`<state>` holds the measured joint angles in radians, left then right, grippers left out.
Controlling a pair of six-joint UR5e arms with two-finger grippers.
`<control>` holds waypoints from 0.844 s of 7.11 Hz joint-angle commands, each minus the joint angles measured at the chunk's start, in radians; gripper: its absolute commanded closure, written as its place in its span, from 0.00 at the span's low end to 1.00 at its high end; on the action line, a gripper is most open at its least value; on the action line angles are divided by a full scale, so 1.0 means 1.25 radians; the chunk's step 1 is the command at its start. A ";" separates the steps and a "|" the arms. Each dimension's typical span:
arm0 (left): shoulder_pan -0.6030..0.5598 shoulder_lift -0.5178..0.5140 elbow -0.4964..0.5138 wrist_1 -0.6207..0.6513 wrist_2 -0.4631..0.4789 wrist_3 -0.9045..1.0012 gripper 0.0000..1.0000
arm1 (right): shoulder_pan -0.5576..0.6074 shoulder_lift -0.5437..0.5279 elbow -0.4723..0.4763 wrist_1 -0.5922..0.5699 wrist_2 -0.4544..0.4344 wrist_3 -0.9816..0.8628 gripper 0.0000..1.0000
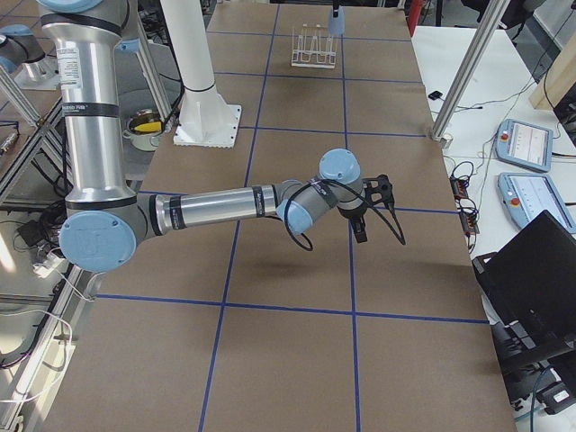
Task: Hang cup on cup holder
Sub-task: 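Carry the cup with the left gripper over the wire rack while the right arm withdraws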
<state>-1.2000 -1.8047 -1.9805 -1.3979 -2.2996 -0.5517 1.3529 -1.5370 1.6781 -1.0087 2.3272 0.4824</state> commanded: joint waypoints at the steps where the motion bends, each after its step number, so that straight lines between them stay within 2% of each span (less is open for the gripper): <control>1: 0.029 -0.001 0.009 0.021 0.003 0.008 1.00 | -0.004 -0.031 0.021 -0.013 0.001 -0.025 0.00; 2: 0.029 0.005 0.007 0.021 0.028 0.019 1.00 | -0.005 -0.030 0.021 -0.014 0.001 -0.025 0.00; 6: 0.046 -0.007 0.031 0.020 0.030 0.019 1.00 | -0.004 -0.026 0.020 -0.015 0.017 -0.019 0.00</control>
<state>-1.1579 -1.8089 -1.9559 -1.3724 -2.2633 -0.5279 1.3481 -1.5733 1.7041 -1.0265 2.3377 0.4543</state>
